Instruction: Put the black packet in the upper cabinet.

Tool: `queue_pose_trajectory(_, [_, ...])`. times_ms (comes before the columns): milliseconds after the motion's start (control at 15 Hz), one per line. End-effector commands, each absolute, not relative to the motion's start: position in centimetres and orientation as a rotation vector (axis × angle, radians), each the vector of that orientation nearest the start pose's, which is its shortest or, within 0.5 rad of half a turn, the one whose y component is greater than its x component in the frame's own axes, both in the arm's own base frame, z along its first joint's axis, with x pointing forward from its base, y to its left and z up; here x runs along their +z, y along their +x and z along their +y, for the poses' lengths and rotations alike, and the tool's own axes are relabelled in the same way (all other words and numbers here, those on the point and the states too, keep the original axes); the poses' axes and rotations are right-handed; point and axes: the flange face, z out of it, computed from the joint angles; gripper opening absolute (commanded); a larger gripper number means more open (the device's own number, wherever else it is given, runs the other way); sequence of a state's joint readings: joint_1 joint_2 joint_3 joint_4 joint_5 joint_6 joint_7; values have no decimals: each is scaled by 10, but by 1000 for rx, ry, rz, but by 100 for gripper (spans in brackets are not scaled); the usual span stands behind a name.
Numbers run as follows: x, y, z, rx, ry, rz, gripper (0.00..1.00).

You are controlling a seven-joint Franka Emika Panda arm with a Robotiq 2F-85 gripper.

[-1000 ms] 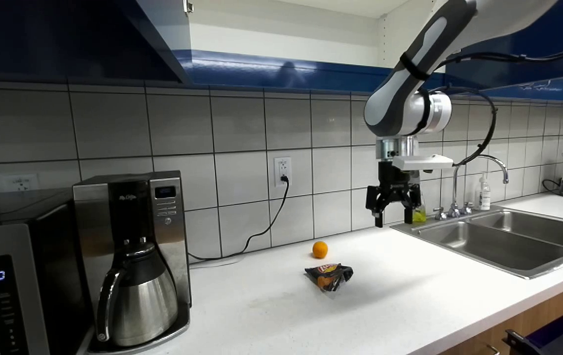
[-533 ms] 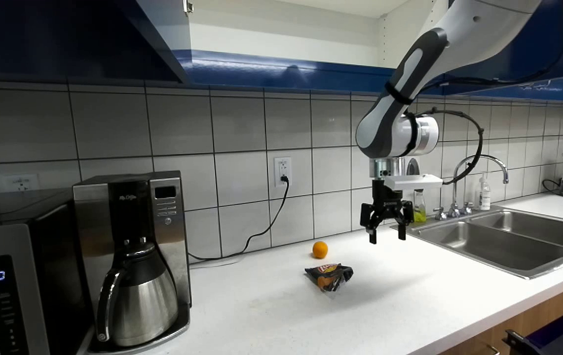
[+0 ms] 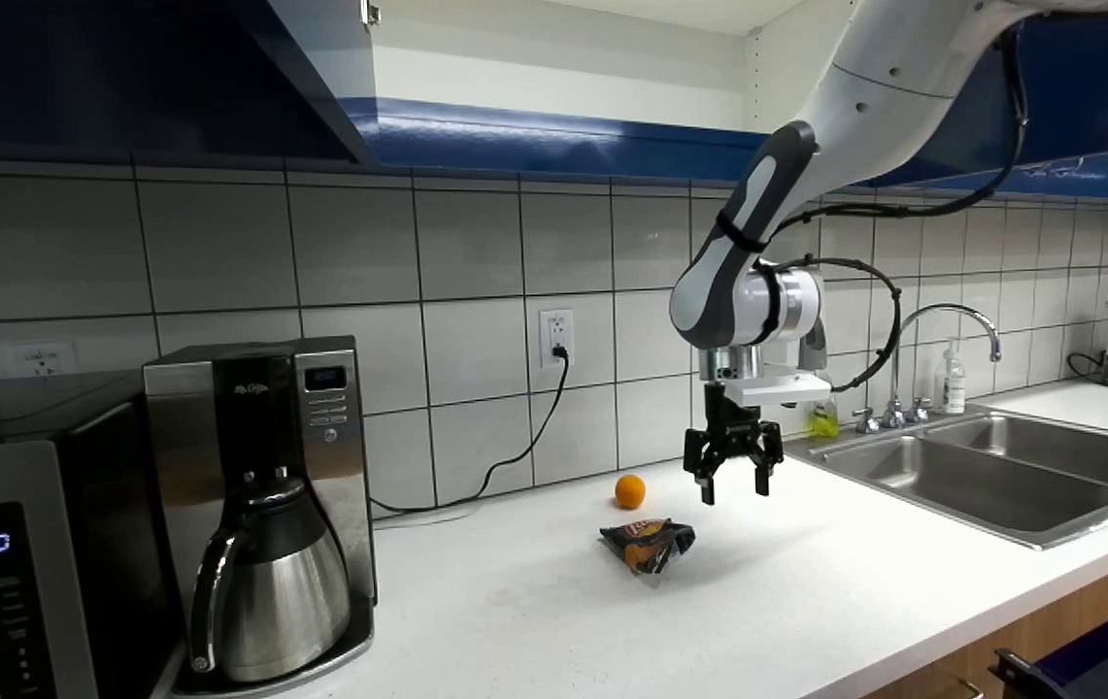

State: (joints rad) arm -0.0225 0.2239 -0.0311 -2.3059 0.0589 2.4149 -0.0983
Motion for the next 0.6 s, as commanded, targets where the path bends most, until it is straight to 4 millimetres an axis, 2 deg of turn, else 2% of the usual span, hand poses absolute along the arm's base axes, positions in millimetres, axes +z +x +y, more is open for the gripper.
queue_pose_trajectory(0, [230,540,-20,170,-3097,-58,100])
queue_pose_trajectory(533, [210,575,-9,167,-3096,-117,100])
